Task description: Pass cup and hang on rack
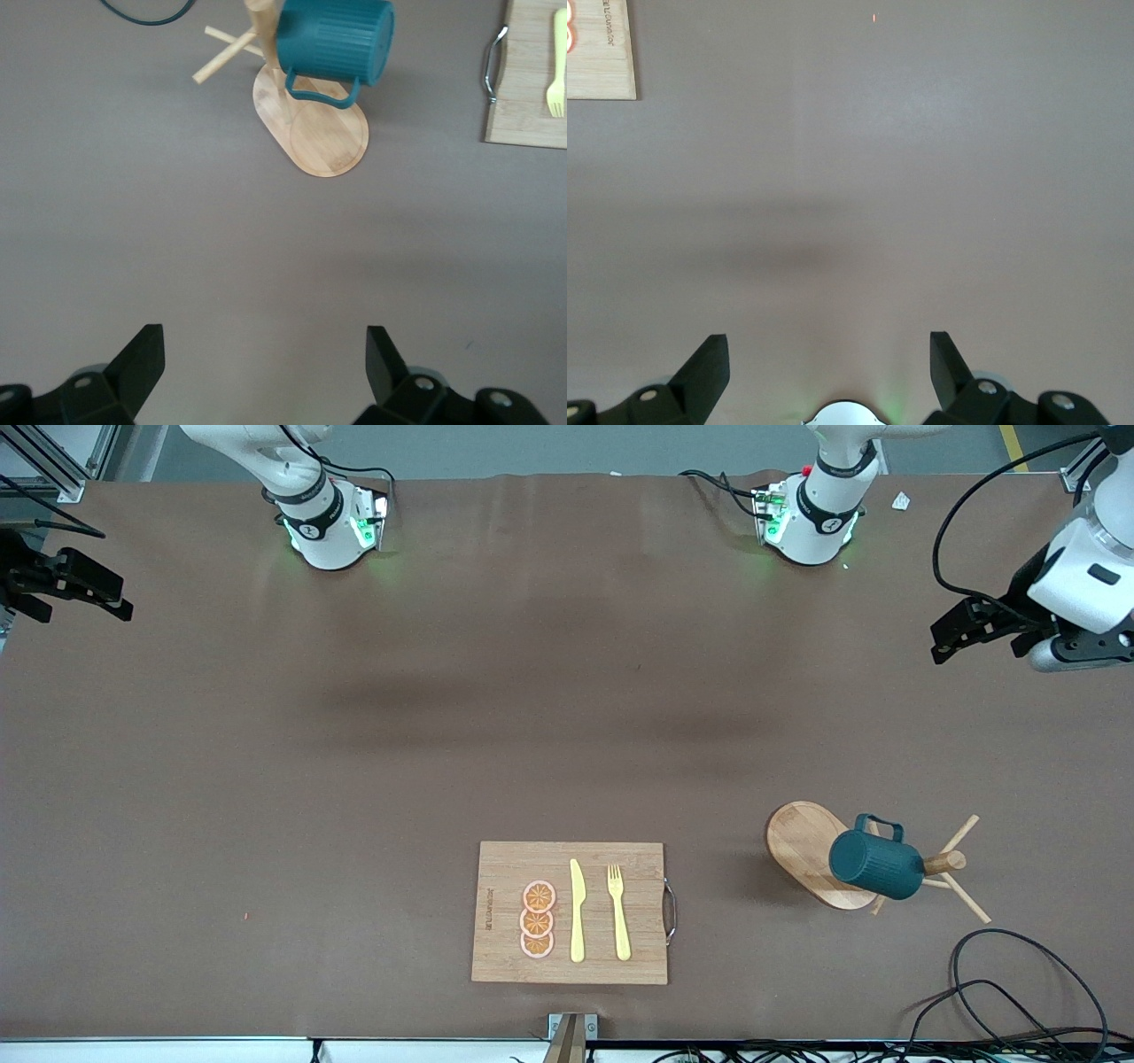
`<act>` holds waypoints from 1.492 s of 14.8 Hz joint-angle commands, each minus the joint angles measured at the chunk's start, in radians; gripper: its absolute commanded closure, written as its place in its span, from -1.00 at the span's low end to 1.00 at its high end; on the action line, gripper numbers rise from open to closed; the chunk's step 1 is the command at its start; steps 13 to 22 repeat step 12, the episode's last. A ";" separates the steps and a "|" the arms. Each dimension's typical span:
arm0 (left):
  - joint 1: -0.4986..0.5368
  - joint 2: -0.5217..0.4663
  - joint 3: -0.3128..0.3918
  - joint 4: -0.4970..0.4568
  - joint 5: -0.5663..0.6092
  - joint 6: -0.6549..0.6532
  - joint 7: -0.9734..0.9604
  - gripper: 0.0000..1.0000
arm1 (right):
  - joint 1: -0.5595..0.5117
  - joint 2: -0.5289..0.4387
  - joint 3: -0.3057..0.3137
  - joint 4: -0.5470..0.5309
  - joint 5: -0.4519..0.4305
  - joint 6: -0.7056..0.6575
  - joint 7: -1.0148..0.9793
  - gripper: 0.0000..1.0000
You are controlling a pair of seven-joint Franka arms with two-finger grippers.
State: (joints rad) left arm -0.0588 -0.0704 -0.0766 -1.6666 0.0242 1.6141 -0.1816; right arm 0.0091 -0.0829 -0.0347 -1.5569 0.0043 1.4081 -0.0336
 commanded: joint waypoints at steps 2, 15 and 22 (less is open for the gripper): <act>0.003 -0.011 0.000 -0.004 0.003 0.015 0.027 -1.00 | -0.011 -0.028 0.001 -0.023 0.042 0.005 0.000 -1.00; 0.004 0.027 0.004 0.079 -0.007 -0.080 0.100 -1.00 | -0.005 -0.028 0.009 -0.020 0.003 0.003 -0.017 -1.00; 0.004 0.027 0.004 0.079 -0.007 -0.080 0.100 -1.00 | -0.005 -0.028 0.009 -0.020 0.003 0.003 -0.017 -1.00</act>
